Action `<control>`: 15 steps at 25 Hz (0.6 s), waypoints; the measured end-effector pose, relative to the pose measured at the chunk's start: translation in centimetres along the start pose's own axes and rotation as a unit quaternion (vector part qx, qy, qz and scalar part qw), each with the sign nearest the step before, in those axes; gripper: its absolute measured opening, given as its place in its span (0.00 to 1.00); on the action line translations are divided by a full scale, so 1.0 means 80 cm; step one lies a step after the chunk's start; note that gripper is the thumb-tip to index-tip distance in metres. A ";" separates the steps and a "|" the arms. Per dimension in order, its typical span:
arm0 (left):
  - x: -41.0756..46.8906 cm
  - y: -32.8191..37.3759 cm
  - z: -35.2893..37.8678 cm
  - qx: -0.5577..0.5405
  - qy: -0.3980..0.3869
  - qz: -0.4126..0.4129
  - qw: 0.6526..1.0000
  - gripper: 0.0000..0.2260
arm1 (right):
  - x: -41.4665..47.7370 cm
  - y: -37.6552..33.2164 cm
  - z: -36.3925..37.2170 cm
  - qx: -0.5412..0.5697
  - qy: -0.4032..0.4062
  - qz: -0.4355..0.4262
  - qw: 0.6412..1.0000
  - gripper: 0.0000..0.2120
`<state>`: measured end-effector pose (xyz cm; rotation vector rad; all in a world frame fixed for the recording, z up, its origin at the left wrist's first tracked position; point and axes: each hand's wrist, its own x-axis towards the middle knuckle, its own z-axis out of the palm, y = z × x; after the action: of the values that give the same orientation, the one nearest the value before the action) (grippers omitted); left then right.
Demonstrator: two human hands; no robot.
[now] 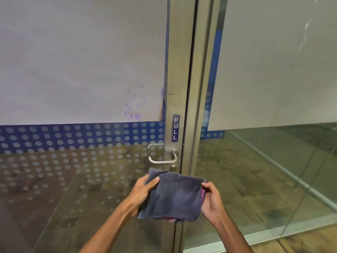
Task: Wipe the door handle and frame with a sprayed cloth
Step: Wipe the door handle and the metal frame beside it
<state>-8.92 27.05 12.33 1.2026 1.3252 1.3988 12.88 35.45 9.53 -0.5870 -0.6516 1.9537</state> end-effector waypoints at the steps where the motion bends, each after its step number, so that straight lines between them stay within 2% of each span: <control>1: 0.004 0.014 -0.001 0.020 -0.041 0.010 0.999 0.09 | -0.005 -0.007 -0.005 -0.007 -0.010 -0.026 1.000 0.09; 2: 0.007 0.026 -0.001 0.039 -0.076 0.013 0.996 0.08 | -0.011 -0.016 -0.008 -0.034 -0.025 -0.050 0.998 0.12; 4: 0.012 0.052 0.001 0.080 -0.152 0.015 0.985 0.07 | -0.028 -0.034 -0.006 -0.169 -0.045 -0.084 0.981 0.15; 7: 0.016 0.084 0.011 0.190 -0.306 0.059 0.931 0.11 | -0.056 -0.051 0.011 -0.417 -0.112 -0.096 0.897 0.17; 9: 0.014 0.096 0.025 0.220 -0.384 0.072 0.894 0.12 | -0.078 -0.052 0.025 -0.505 -0.160 -0.041 0.847 0.17; 11: 0.008 0.102 0.040 0.231 -0.427 0.066 0.872 0.13 | -0.103 -0.045 0.034 -0.563 -0.159 -0.006 0.811 0.15; 12: 0.004 0.104 0.047 0.239 -0.441 0.064 0.863 0.13 | -0.115 -0.041 0.033 -0.569 -0.142 -0.008 0.810 0.14; 15: -0.010 0.094 0.072 0.273 -0.425 0.120 0.855 0.11 | -0.163 -0.029 0.022 -0.515 -0.077 -0.027 0.853 0.11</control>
<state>-2.81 26.69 19.65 2.1026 0.9379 0.4562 18.79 24.34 14.05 -1.0232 -1.8272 1.4739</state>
